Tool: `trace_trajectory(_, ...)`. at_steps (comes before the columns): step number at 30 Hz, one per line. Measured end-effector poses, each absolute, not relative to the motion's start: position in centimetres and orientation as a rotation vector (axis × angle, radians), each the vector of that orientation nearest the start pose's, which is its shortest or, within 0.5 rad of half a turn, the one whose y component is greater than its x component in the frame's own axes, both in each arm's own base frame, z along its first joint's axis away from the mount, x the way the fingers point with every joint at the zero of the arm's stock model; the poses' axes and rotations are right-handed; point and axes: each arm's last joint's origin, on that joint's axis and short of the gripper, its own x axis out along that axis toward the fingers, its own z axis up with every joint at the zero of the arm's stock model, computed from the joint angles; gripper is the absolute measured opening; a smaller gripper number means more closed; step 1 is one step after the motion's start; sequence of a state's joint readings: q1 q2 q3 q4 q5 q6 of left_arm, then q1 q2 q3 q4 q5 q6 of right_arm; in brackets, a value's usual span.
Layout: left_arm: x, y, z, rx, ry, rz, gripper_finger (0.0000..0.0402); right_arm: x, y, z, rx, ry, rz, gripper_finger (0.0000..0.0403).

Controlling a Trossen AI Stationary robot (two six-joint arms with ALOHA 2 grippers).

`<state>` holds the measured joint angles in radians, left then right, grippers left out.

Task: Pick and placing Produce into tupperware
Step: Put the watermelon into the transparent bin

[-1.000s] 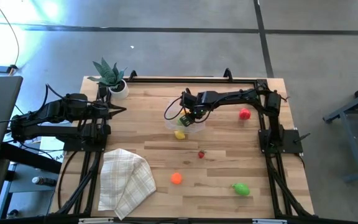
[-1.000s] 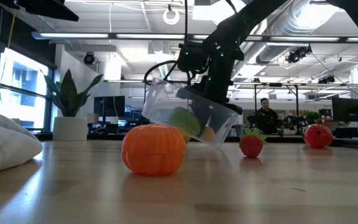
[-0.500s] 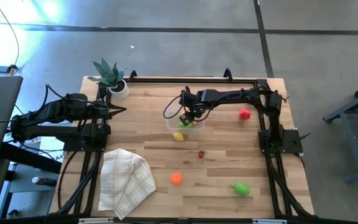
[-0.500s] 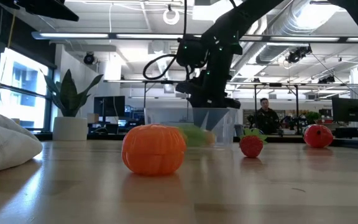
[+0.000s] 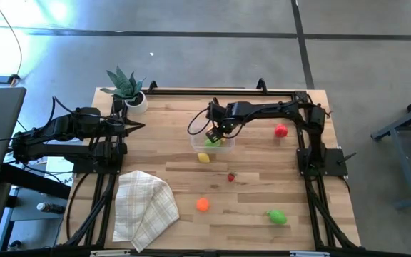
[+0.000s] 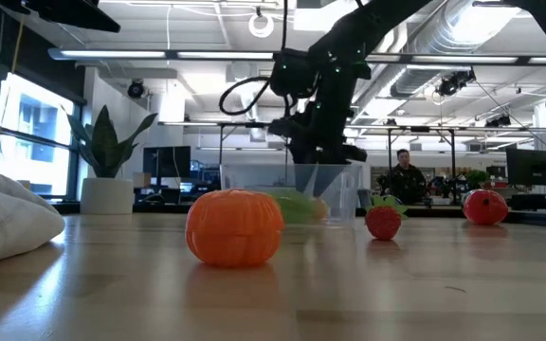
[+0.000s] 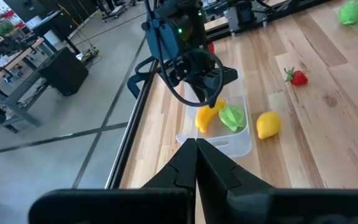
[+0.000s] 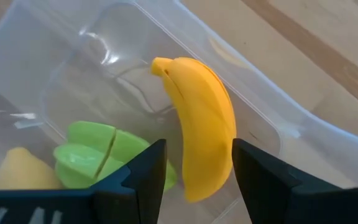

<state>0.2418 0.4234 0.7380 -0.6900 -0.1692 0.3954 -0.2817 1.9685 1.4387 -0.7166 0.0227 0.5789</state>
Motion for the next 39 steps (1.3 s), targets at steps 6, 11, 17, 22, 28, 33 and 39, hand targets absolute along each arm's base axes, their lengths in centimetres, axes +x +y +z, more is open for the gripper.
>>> trace_trajectory(6,8.0,2.5,31.0,0.371,0.453,0.326,0.0001,37.6,-10.9,19.4,0.661,1.114,-0.609,0.0174)
trace_trajectory(11,8.0,2.5,31.0,0.371,0.453,0.326,0.0001,37.1,-10.7,21.5,0.660,1.053,-0.589,0.0174)
trace_trajectory(17,8.0,2.5,31.0,0.371,0.453,0.326,0.0001,36.1,-10.2,25.1,0.656,0.955,-0.534,0.0174)
trace_trajectory(22,8.0,2.5,31.0,0.371,0.453,0.326,0.0001,35.1,-9.5,26.8,0.655,0.932,-0.524,0.0174)
trace_trajectory(28,8.0,2.5,31.0,0.371,0.453,0.326,0.0001,33.8,-8.6,26.9,0.681,1.029,-0.618,0.0174)
trace_trajectory(33,8.0,2.5,31.0,0.371,0.453,0.326,0.0001,33.0,-8.1,26.5,0.689,1.083,-0.768,0.0174)
trace_trajectory(39,8.0,2.5,30.9,0.371,0.453,0.326,0.0001,32.2,-7.5,26.9,0.697,1.094,-0.852,0.0174)
